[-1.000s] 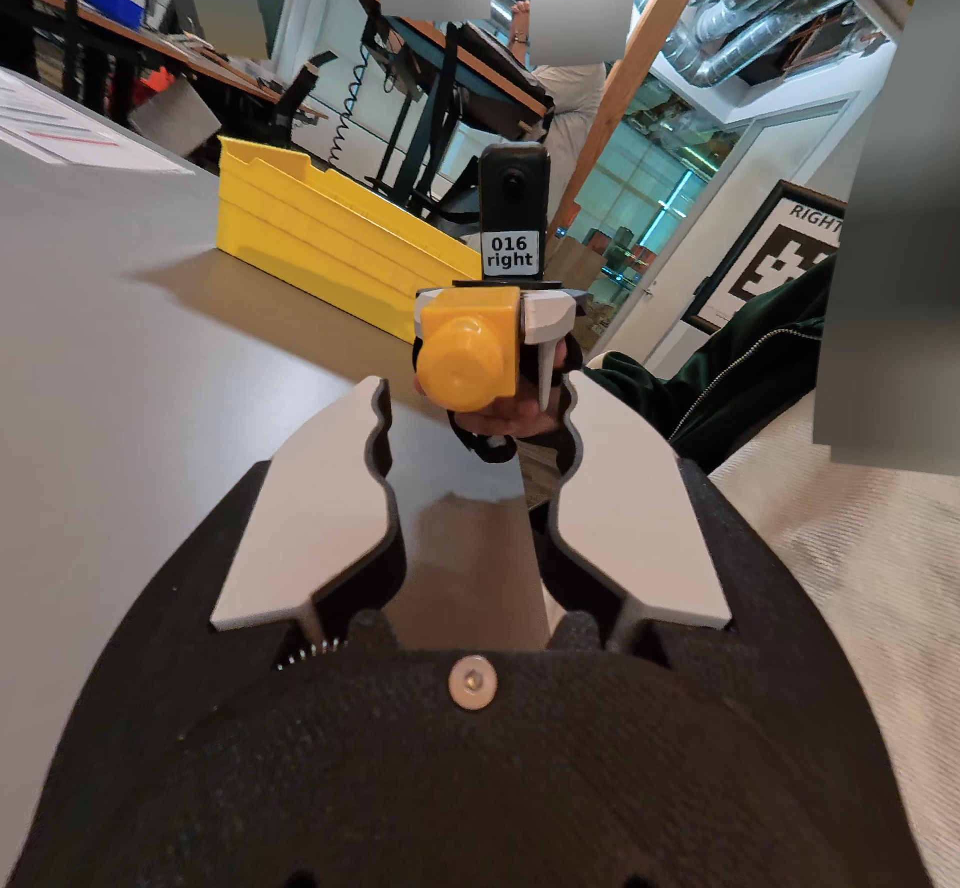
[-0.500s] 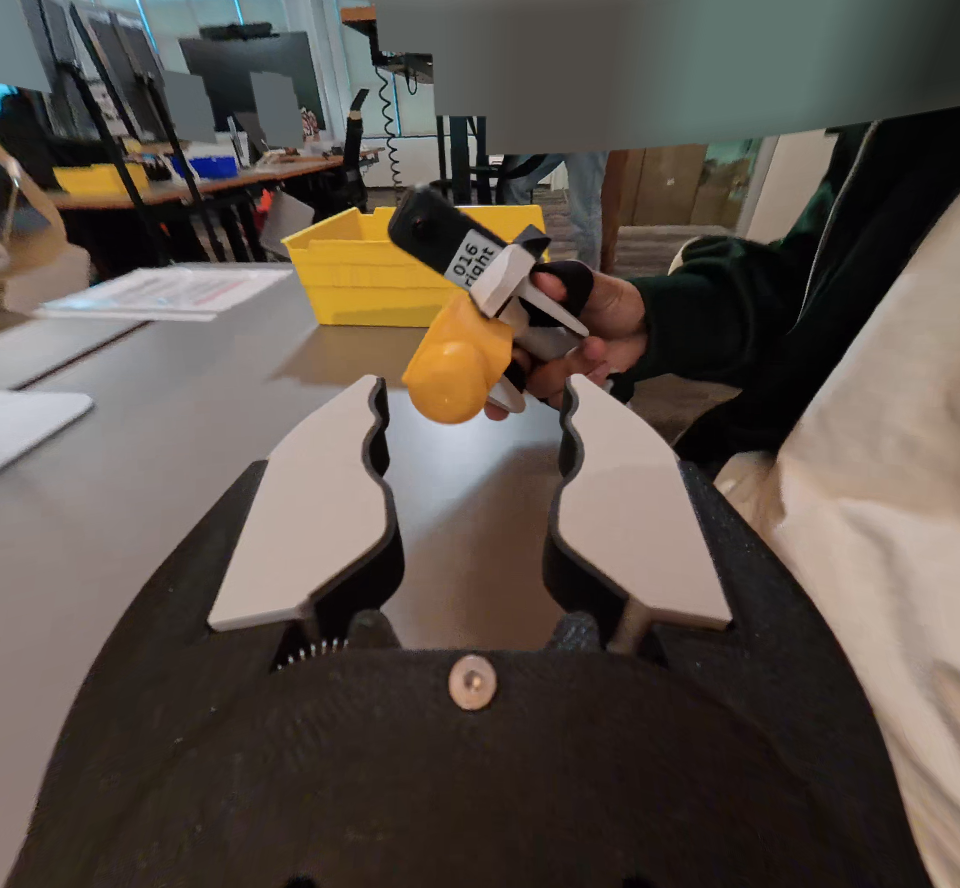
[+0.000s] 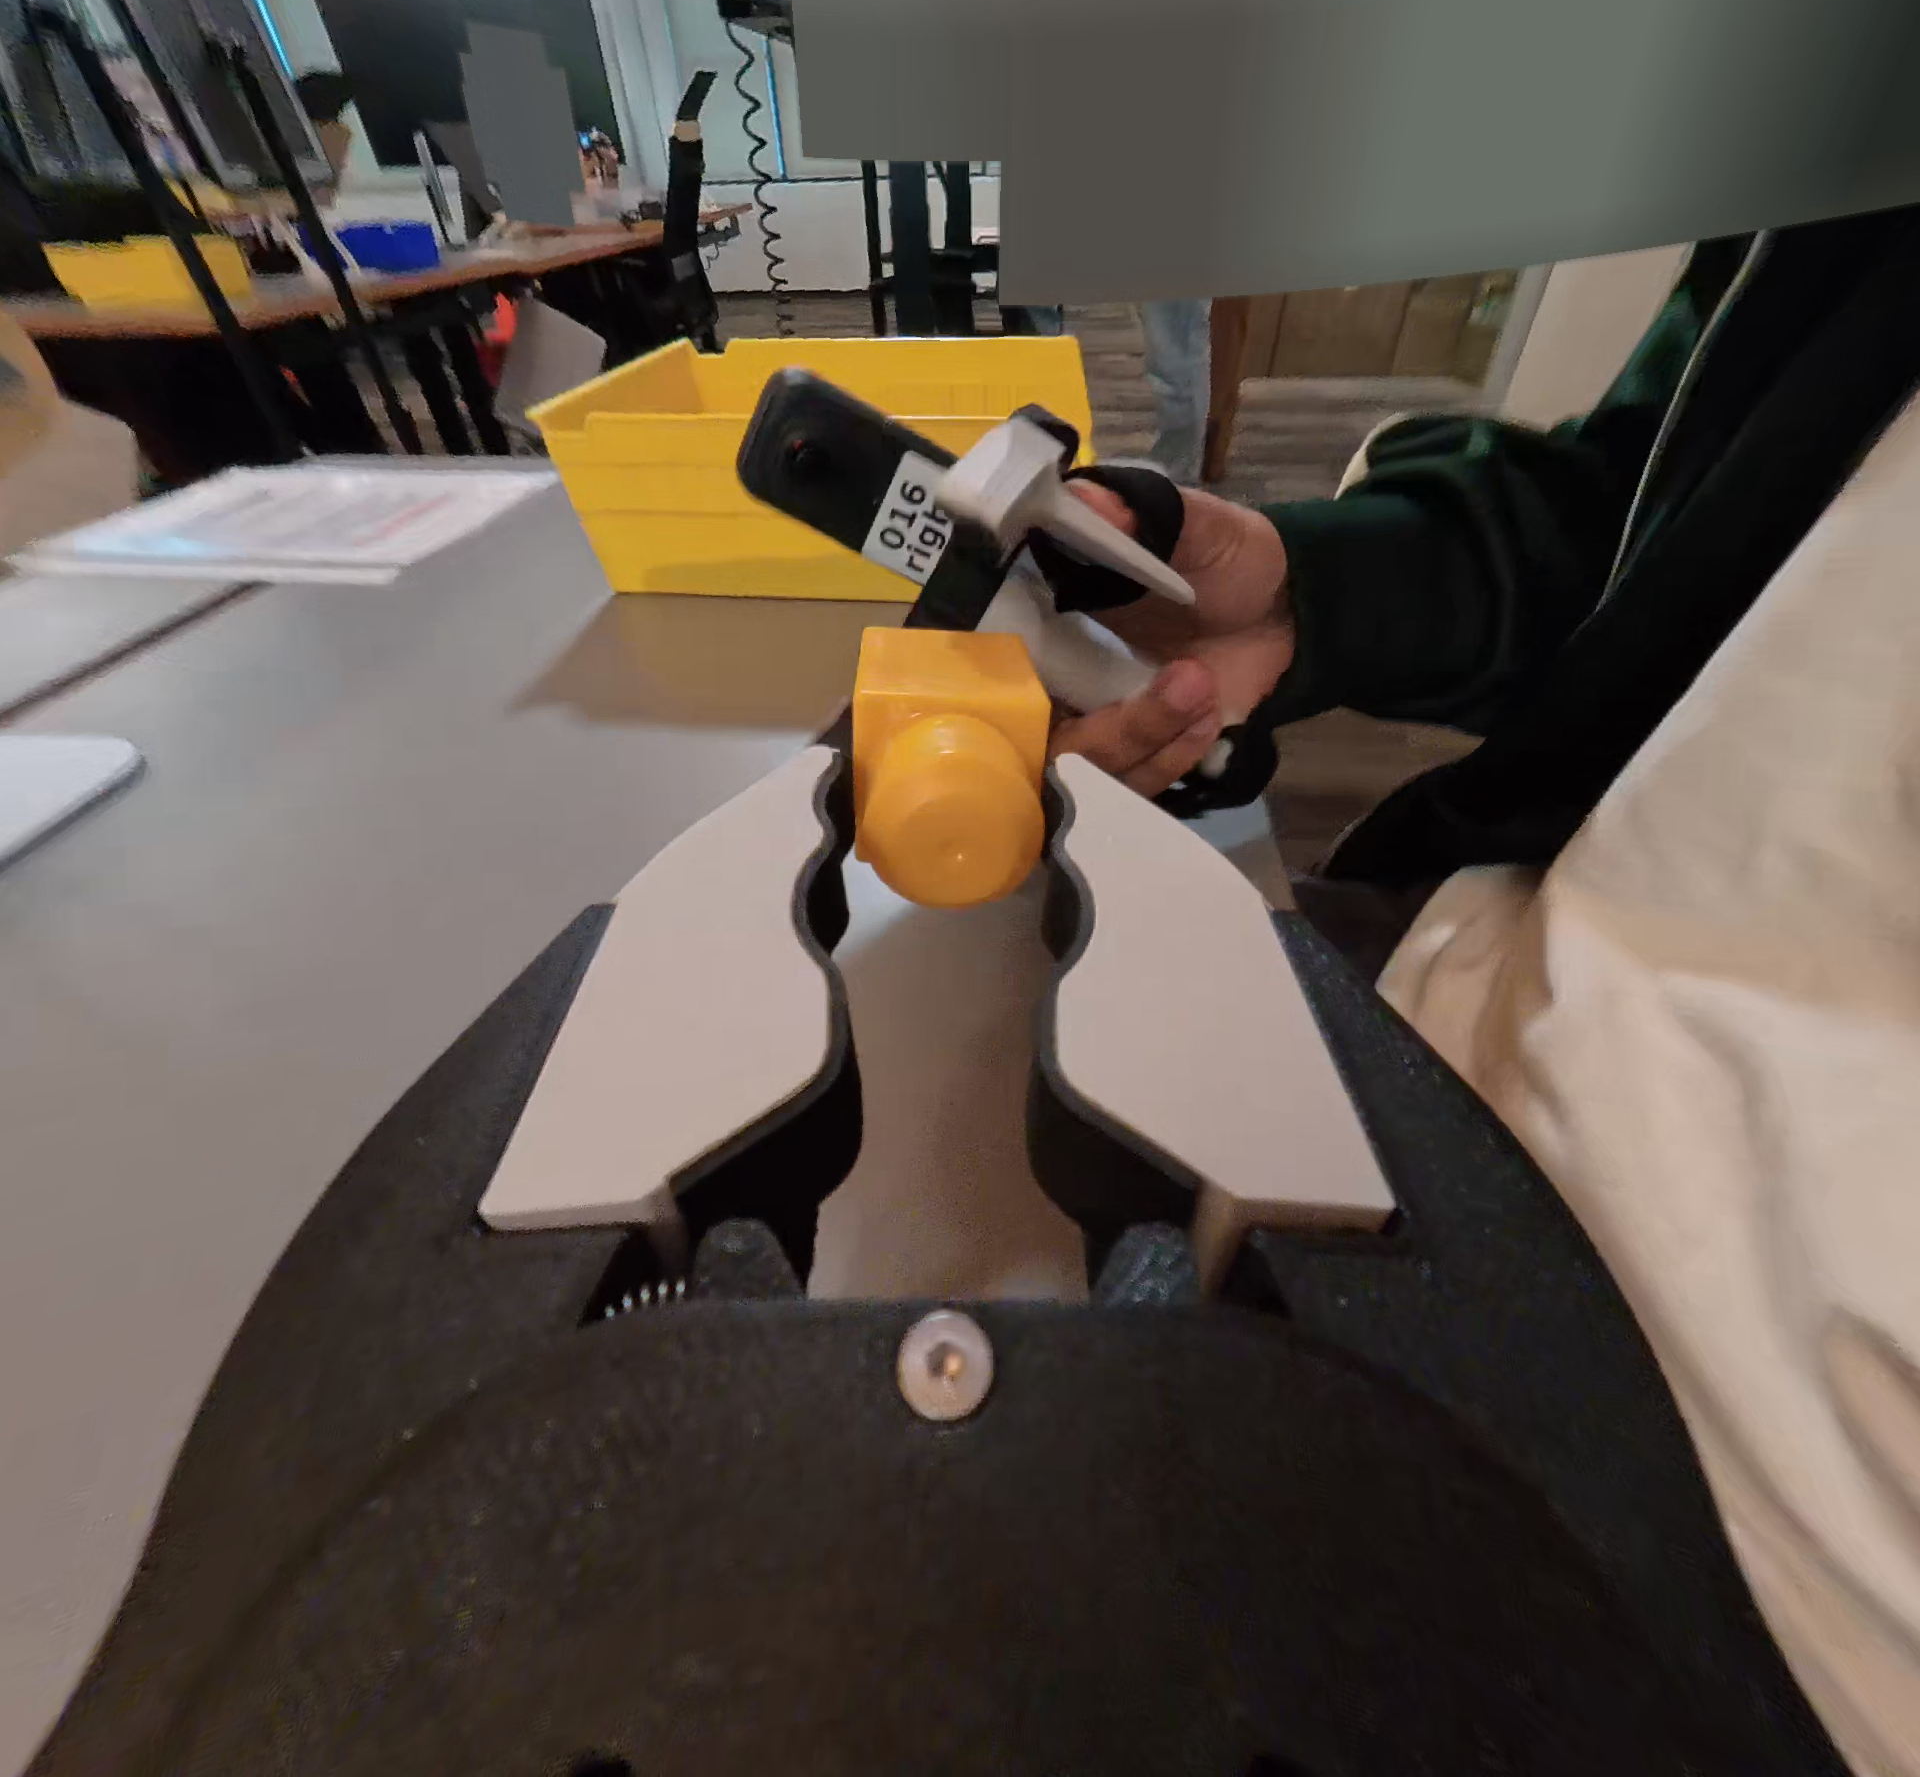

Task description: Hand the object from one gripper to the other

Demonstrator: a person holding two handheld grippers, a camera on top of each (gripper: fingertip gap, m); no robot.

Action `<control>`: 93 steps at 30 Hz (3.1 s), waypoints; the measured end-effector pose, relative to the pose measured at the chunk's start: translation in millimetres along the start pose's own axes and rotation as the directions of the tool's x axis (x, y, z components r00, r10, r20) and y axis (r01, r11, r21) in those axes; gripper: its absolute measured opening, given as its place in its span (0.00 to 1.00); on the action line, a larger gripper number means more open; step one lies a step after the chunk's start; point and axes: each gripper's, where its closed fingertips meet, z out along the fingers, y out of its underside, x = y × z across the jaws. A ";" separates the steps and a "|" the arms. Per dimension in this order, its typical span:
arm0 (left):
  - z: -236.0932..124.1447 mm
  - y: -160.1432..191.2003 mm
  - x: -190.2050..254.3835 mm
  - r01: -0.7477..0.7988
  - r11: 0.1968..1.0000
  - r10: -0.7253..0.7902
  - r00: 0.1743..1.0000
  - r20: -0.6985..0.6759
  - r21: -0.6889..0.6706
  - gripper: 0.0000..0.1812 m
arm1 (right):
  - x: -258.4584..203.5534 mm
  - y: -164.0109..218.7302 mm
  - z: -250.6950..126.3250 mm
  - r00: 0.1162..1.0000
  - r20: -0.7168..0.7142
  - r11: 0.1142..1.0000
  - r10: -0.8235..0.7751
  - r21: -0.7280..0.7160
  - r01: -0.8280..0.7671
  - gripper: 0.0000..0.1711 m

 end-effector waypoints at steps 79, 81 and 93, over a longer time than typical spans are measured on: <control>-2.2 29.6 -29.9 -0.051 0.968 0.104 0.973 0.208 -0.246 0.16 | -11.0 -19.9 1.4 0.619 -0.310 0.679 -0.721 -0.140 0.721 0.45; -1.7 15.8 -17.5 0.087 0.992 -0.080 0.994 0.077 -0.096 0.16 | -23.6 -19.2 2.1 0.615 -0.240 0.648 -0.751 -0.090 0.756 0.45; -1.9 -15.1 39.2 0.375 0.924 -0.310 0.850 -0.427 0.077 0.15 | -53.1 5.5 9.8 0.637 0.009 0.636 -0.771 -0.052 0.770 0.33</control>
